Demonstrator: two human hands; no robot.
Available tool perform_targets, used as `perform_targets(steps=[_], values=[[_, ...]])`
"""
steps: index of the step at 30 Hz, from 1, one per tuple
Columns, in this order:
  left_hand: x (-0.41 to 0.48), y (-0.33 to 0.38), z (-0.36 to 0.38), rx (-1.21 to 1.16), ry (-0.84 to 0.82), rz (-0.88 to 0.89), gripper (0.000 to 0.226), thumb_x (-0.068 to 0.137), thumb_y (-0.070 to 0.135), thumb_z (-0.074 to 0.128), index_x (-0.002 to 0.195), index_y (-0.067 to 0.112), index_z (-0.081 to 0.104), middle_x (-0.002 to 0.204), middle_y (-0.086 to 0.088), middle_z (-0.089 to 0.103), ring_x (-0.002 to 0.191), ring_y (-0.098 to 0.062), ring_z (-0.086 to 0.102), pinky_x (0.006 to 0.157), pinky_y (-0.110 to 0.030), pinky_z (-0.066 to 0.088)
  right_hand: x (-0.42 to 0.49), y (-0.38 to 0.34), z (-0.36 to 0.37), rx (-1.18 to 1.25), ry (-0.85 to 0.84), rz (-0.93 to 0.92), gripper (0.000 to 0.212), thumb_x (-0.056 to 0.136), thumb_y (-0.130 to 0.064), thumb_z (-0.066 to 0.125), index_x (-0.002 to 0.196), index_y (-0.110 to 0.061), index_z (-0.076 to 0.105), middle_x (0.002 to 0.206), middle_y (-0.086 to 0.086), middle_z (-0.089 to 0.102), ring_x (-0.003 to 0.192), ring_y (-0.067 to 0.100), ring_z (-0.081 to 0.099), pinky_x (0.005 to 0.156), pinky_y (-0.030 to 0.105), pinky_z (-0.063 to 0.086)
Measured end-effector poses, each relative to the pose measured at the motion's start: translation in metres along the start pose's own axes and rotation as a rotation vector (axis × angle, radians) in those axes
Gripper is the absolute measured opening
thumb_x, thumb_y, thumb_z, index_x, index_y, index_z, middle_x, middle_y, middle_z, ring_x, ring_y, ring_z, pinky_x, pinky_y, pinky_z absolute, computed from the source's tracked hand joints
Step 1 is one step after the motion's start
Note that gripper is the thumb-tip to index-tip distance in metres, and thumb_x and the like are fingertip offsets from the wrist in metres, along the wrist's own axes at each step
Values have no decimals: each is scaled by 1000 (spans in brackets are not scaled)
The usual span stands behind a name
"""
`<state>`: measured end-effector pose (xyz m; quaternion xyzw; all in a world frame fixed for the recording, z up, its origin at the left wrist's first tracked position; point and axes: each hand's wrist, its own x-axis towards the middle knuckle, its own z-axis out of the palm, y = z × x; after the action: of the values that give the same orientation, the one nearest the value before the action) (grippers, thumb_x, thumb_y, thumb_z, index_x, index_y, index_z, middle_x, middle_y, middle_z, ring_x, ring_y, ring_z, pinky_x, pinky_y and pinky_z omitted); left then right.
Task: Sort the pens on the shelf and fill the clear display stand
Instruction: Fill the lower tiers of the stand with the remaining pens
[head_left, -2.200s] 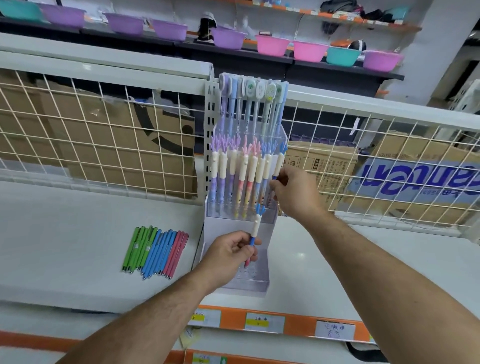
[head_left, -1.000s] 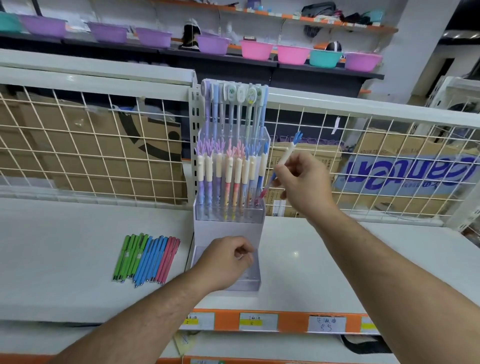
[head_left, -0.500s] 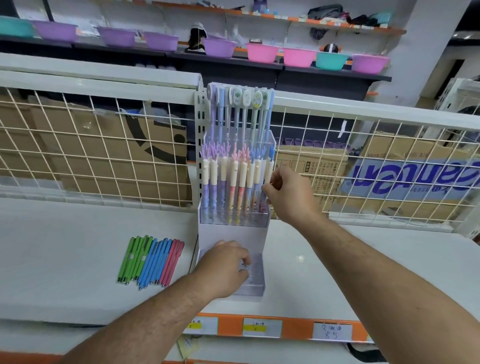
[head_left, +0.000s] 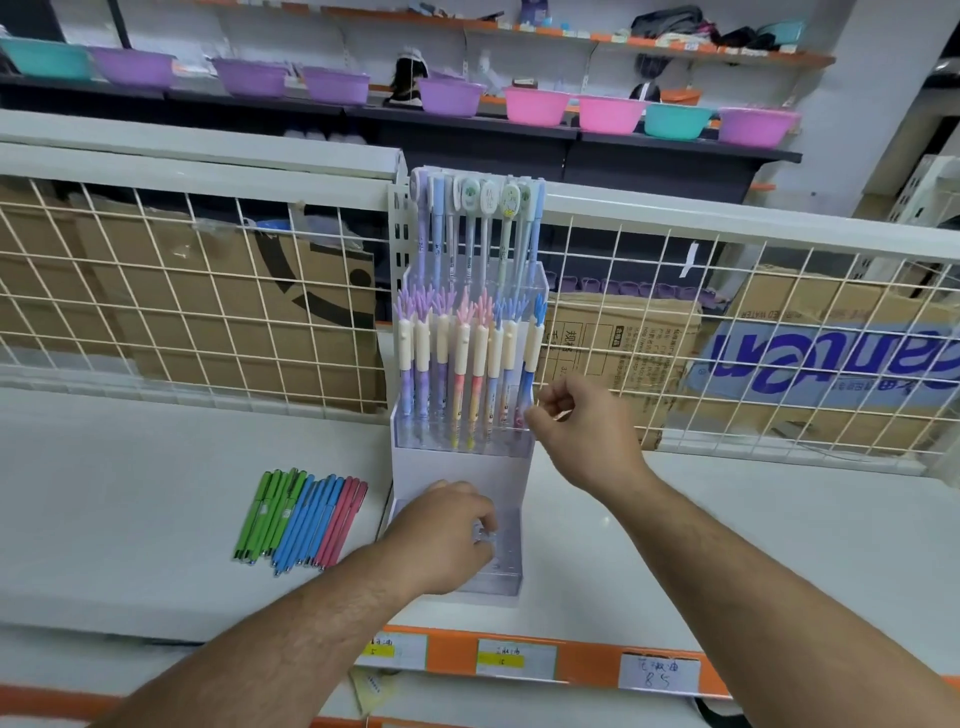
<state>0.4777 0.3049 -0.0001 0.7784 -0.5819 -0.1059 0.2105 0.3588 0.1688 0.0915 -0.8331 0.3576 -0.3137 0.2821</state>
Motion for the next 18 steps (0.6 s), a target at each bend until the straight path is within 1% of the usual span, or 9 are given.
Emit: perform_targets(steps=[3,5,8,11,18], values=[[0,7,-4,-21,39,-58,27,91,37,60,116,28,67,117,9,61,111,-12,53,98,-35,46,-10,8,0,-31,-28,-38,15,89,-33,69,80,-24,61,77,-11,66,74,11,62,64,30,50],[-1,10,-7,-31,89,-97,28,91,39,60,116,27,67,116,9,62,109,-12,55,96,-36,48,-17,12,0,-51,-50,-78,16,89,-34,68,79,-25,60,78,-13,66,74,9,63,64,30,51],[-3,12,-13,-41,127,-142,30,89,41,61,116,29,66,116,9,61,109,-13,55,94,-37,49,-26,18,0,-108,-108,-122,10,88,-35,65,83,-27,62,82,-14,67,78,10,64,68,31,52],[-7,11,-17,-57,146,-177,33,86,42,63,115,28,66,114,7,61,109,-14,55,94,-38,48,-33,26,3,-184,-163,-163,11,88,-39,64,88,-27,63,85,-13,69,78,11,64,68,31,53],[-19,-3,-23,-55,168,-189,27,90,34,63,115,24,67,114,3,63,108,-14,56,93,-34,48,-48,30,18,-271,-323,-137,15,92,-41,60,98,-29,65,93,-11,69,84,16,63,75,36,55]])
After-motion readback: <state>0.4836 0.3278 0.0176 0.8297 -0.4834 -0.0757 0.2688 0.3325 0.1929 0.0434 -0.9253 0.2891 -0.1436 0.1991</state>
